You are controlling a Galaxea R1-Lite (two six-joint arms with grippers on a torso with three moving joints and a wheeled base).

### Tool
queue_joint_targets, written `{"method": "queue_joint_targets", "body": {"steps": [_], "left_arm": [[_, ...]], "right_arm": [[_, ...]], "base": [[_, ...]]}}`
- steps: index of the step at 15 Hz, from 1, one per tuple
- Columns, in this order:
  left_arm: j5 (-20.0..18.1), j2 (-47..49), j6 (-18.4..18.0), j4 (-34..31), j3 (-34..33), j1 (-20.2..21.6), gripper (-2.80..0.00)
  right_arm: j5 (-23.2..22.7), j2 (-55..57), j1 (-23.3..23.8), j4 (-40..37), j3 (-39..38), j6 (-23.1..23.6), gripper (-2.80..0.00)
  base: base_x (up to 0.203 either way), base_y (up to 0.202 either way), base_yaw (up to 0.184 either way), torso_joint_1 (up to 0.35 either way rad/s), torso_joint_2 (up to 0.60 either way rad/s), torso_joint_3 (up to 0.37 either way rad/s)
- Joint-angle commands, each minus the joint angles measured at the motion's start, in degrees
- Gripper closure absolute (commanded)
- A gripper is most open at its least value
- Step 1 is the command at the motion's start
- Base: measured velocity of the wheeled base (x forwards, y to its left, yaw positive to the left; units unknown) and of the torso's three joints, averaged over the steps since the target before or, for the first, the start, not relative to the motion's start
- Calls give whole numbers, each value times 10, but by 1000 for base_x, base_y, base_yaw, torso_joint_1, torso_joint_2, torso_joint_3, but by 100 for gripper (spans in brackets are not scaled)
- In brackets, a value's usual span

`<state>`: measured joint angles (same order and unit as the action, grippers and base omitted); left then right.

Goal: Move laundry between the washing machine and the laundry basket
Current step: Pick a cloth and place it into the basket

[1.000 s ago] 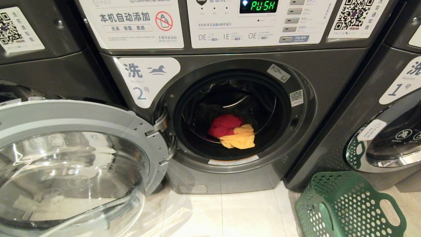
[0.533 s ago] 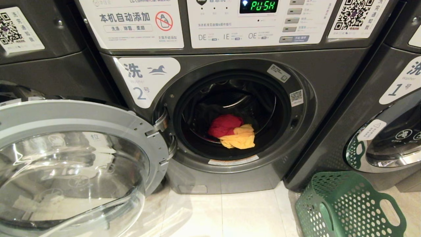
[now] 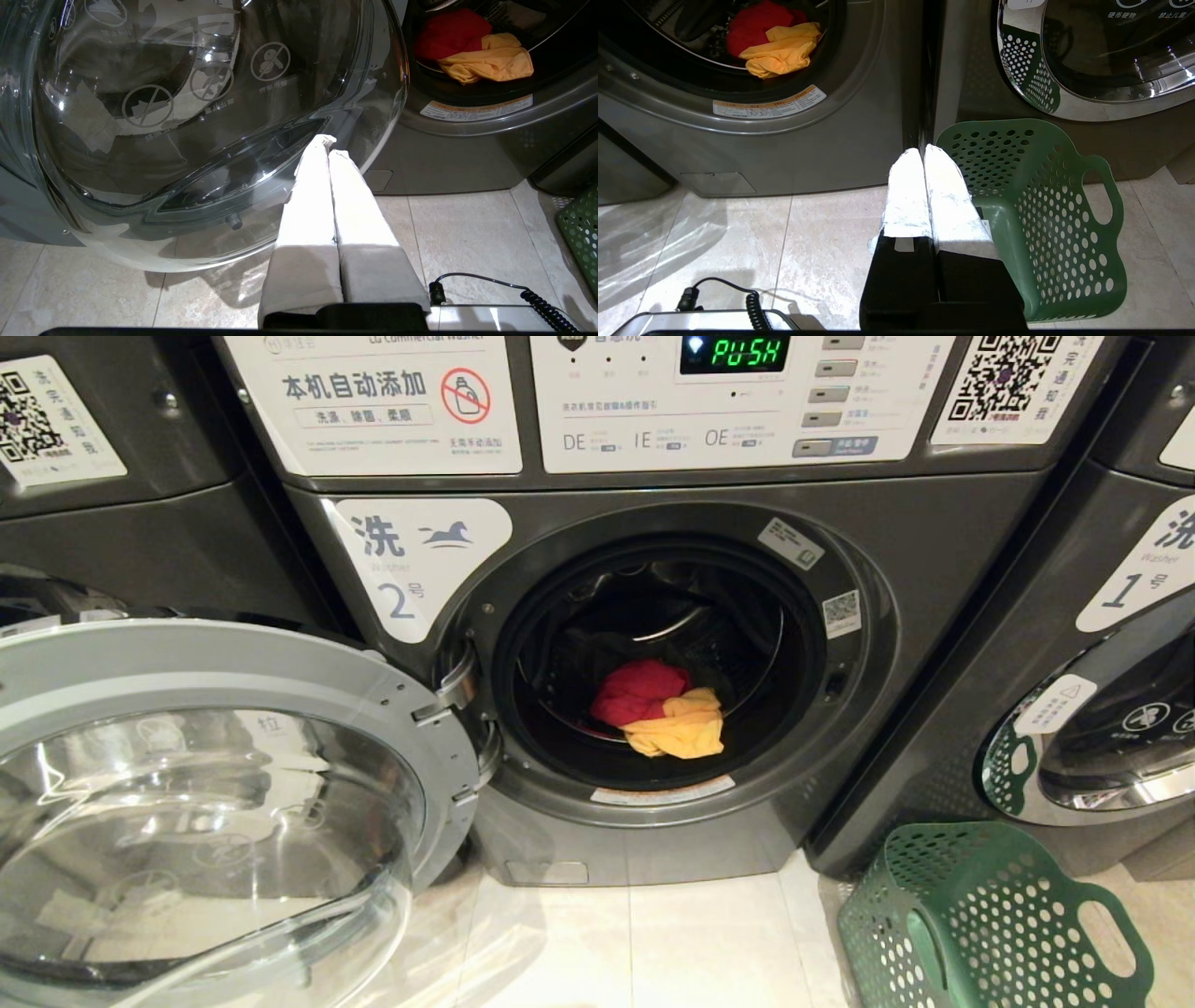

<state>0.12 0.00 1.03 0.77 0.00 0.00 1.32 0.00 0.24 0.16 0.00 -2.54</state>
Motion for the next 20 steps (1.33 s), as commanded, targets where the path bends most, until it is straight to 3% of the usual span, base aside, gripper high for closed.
{"method": "queue_joint_targets", "body": {"steps": [1, 20], "left_arm": [[0, 1, 0, 0, 0, 0, 0], [1, 1, 0, 0, 0, 0, 0]], "right_arm": [[0, 1, 0, 0, 0, 0, 0], [-1, 1, 0, 1, 0, 2, 0]], "base": [[0, 0, 0, 0, 0, 0], [0, 0, 0, 0, 0, 0]]}}
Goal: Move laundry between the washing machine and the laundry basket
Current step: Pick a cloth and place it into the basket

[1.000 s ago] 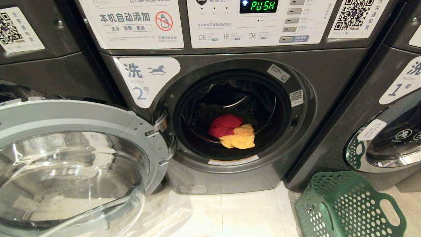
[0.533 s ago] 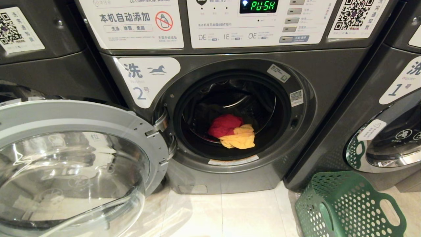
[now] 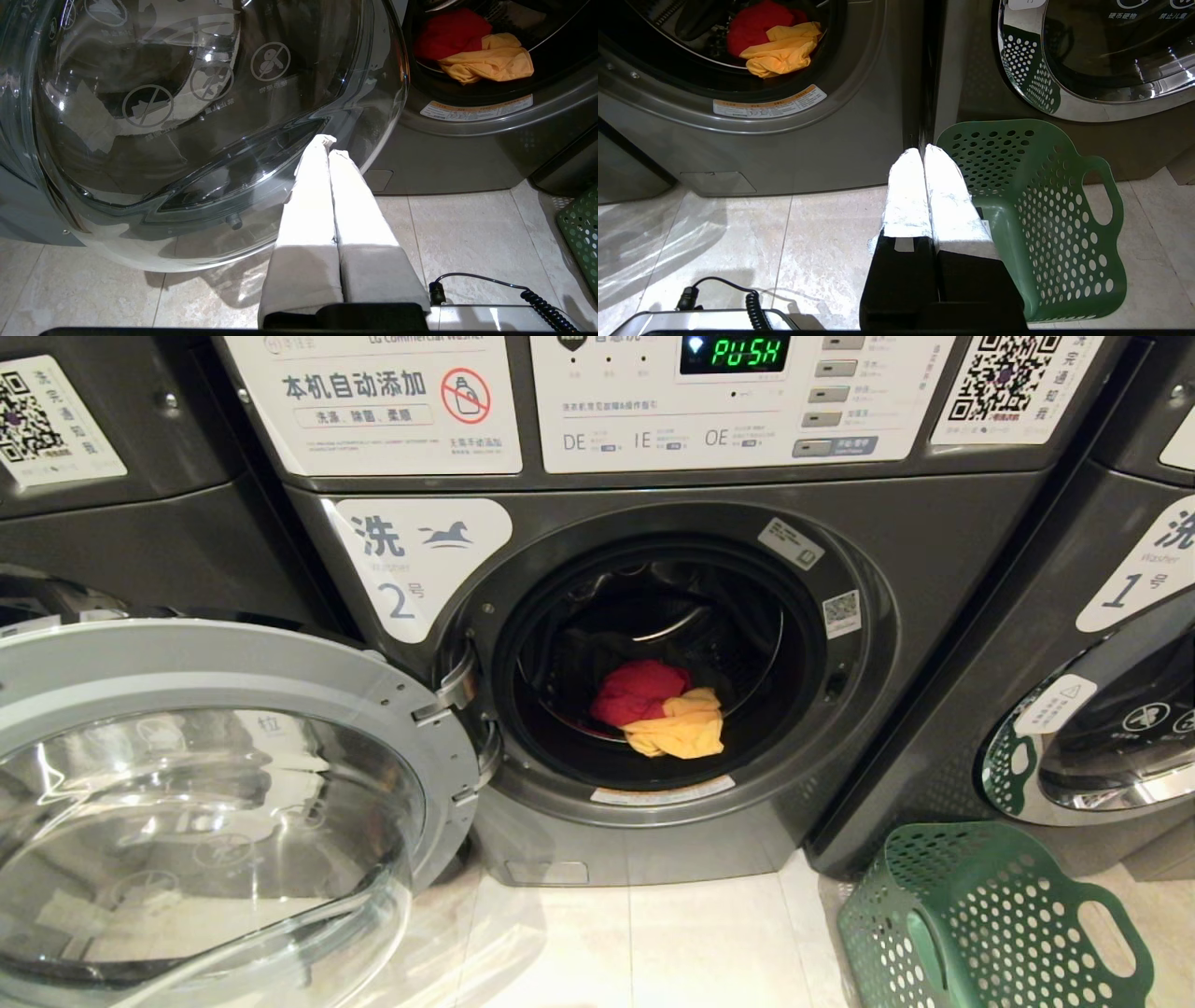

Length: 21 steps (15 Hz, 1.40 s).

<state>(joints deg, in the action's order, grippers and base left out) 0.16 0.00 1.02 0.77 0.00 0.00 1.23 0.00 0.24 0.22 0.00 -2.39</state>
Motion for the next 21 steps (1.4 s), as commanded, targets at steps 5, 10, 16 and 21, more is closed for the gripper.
{"method": "queue_joint_targets", "body": {"steps": [5, 10, 16, 21], "left_arm": [[0, 1, 1, 0, 0, 0, 0], [0, 1, 1, 0, 0, 0, 0], [0, 1, 1, 0, 0, 0, 0], [0, 1, 1, 0, 0, 0, 0]], "right_arm": [[0, 1, 0, 0, 0, 0, 0], [0, 1, 0, 0, 0, 0, 0], [0, 1, 0, 0, 0, 0, 0], [-4, 1, 0, 0, 0, 8, 0]], "base": [[0, 0, 0, 3, 3, -112], [0, 0, 0, 2, 3, -194], [0, 0, 0, 1, 5, -199], [0, 0, 0, 5, 3, -198]]}}
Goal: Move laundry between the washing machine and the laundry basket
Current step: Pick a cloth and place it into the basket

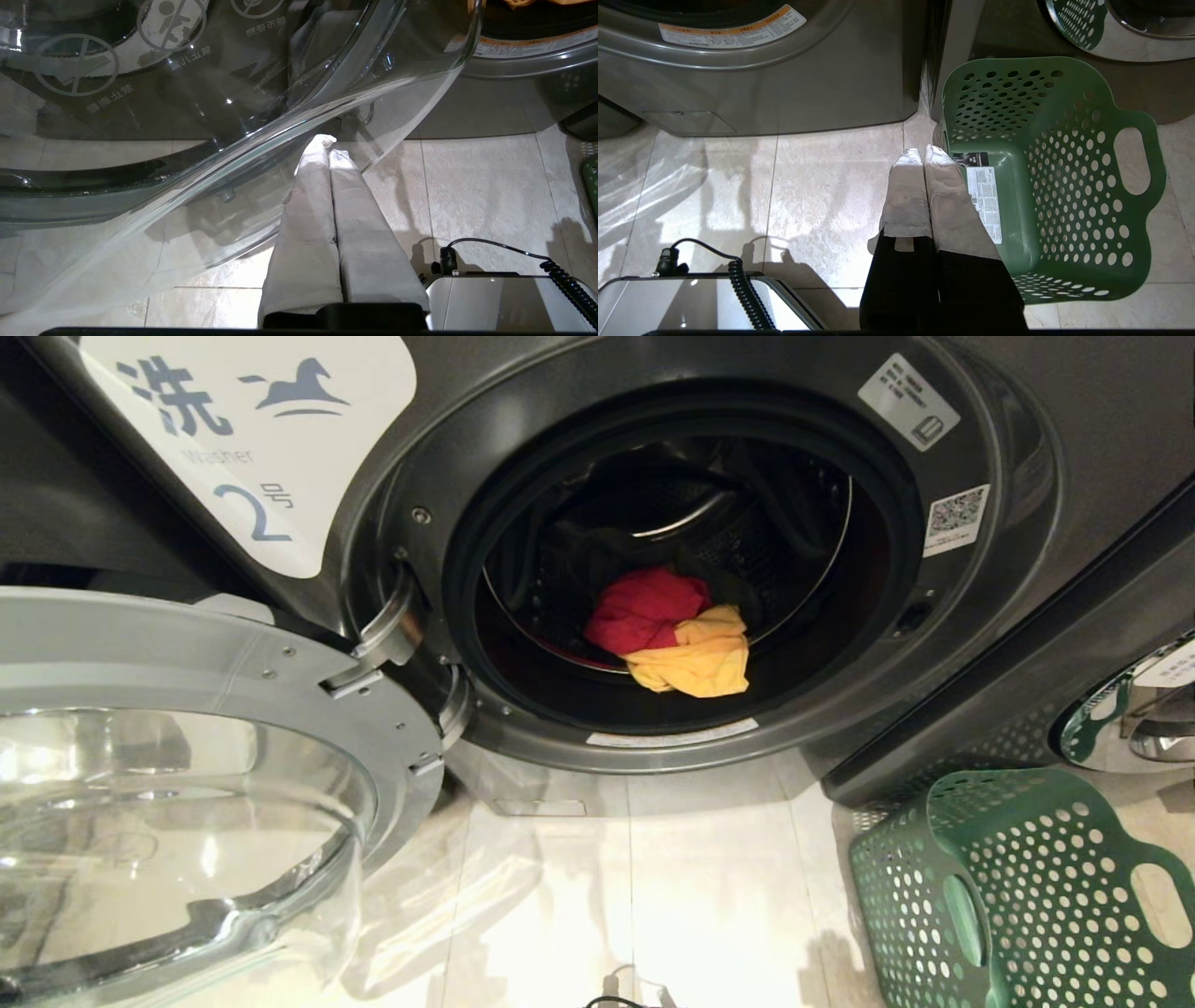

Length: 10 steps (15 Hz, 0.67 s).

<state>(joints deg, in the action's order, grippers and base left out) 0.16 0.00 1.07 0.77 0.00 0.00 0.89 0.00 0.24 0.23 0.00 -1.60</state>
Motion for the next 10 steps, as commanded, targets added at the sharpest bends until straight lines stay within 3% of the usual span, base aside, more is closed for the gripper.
{"method": "queue_joint_targets", "body": {"steps": [1, 7, 10], "left_arm": [[0, 1, 0, 0, 0, 0, 0], [0, 1, 0, 0, 0, 0, 0], [0, 1, 0, 0, 0, 0, 0]], "right_arm": [[1, 1, 0, 0, 0, 0, 0], [3, 2, 0, -2, 17, 37, 0], [-18, 77, 0, -47, 154, 56, 0]], "base": [[0, 0, 0, -1, 4, -193], [0, 0, 0, 2, 5, -35], [0, 0, 0, 0, 0, 0]]}}
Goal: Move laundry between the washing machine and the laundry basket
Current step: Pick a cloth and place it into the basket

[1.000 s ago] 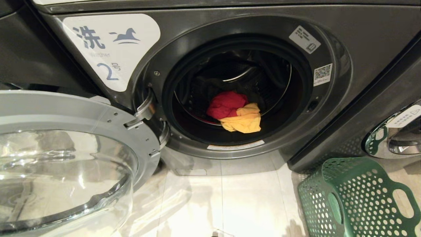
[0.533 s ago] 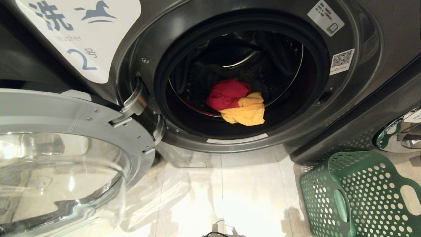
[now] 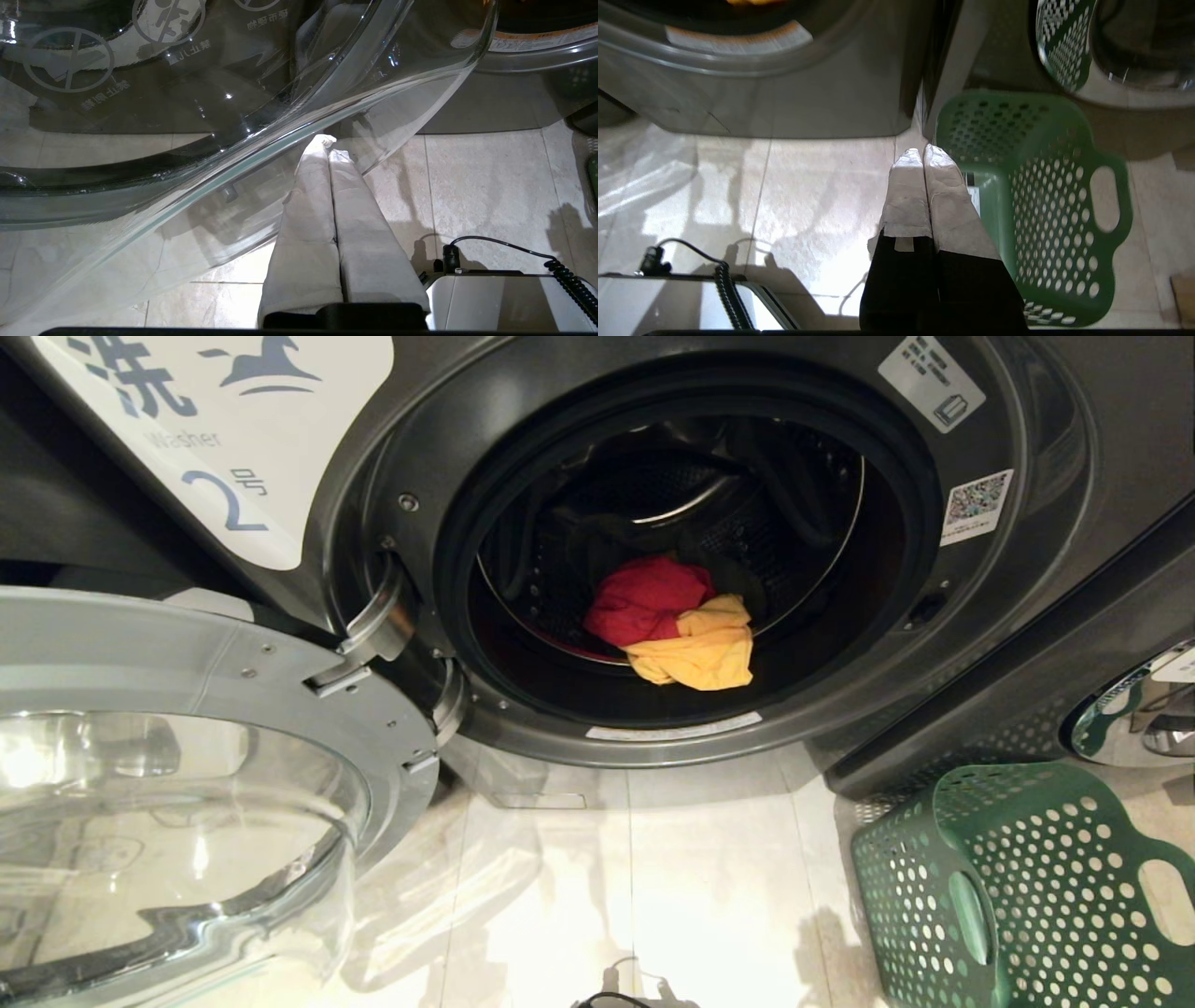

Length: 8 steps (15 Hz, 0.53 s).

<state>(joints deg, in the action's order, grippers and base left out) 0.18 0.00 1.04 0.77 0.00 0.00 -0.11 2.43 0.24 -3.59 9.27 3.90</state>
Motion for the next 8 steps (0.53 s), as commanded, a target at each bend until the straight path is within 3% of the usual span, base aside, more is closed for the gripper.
{"method": "queue_joint_targets", "body": {"steps": [1, 6, 8], "left_arm": [[0, 1, 0, 0, 0, 0, 0], [0, 1, -1, 0, 0, 0, 0], [-1, 1, -9, 1, 0, 0, 0]], "right_arm": [[-24, 115, 0, -20, 104, 1, 0], [-167, 408, -8, -21, 223, 26, 0], [-198, 511, -44, 14, 237, 53, 0]], "base": [[0, 0, 0, 0, 0, 0], [0, 0, 0, 0, 0, 0], [0, 0, 0, 0, 0, 0]]}}
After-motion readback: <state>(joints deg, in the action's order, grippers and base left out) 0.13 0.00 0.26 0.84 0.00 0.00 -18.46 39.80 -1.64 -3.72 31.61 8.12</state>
